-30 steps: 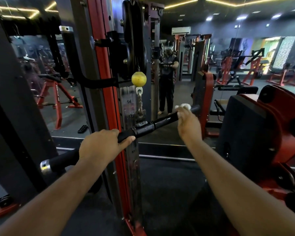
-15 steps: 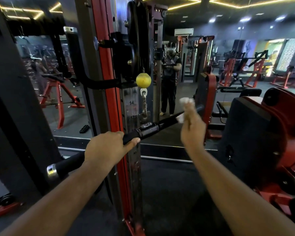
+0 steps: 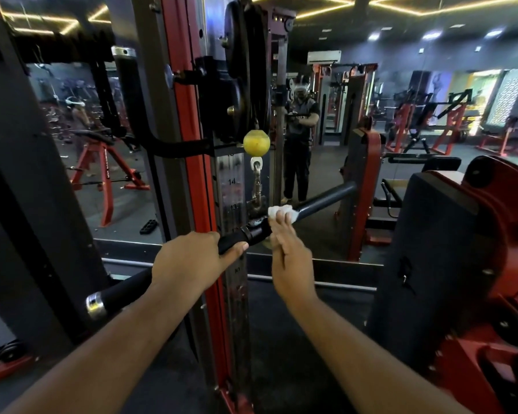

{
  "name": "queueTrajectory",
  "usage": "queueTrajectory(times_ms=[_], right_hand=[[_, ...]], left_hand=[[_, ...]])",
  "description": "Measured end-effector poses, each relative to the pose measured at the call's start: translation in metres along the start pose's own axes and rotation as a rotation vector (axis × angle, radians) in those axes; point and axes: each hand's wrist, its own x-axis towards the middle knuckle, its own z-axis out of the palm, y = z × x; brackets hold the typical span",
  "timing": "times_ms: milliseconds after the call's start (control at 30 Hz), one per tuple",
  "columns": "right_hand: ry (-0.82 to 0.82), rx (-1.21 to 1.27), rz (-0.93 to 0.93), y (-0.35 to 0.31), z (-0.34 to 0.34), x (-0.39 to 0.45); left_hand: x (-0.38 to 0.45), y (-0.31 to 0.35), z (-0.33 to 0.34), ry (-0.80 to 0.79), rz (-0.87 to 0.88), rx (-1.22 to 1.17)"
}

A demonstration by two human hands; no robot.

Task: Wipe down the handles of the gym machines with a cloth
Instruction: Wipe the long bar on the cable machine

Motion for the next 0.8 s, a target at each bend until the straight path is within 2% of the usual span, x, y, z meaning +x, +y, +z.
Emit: queueTrajectory(times_ms=[100,200,267,333,400,567,733,800], right_hand=[[0.067,0.043,-0.023,-0.002,-0.025,0.007],[0.213,-0.061,0.129,0.031,-0.057,0.049],[0.149,-0.227,0.214,0.05,-0.067,0.073],[0.077,-0.31,0.221,0.052,-0.061,0.071],[0.033,-0.295,0.188,0.039,-0.043,0.051],[-0.064,-0.219,-0.051,0.004,-0.006,0.01],[-0.125,-0.521,-0.197,0.04,-0.038,0.039],[-0.107,-0.544,-0.128,0.047,-0.05,0.052]], left_hand=[[-0.002,0.0,0.001,-0.011,0.004,-0.007],[-0.002,0.0,0.002,-0.015,0.005,-0.017],[-0.003,0.002,0.003,-0.015,0.004,-0.025],[-0.002,0.004,0.003,0.003,0.008,-0.028],[0.0,0.003,0.002,0.023,0.02,-0.009],[0.004,0.0,0.002,0.009,0.005,-0.009],[-0.001,0.002,0.002,-0.01,0.004,-0.039],[-0.001,0.004,0.002,-0.011,-0.008,-0.053]])
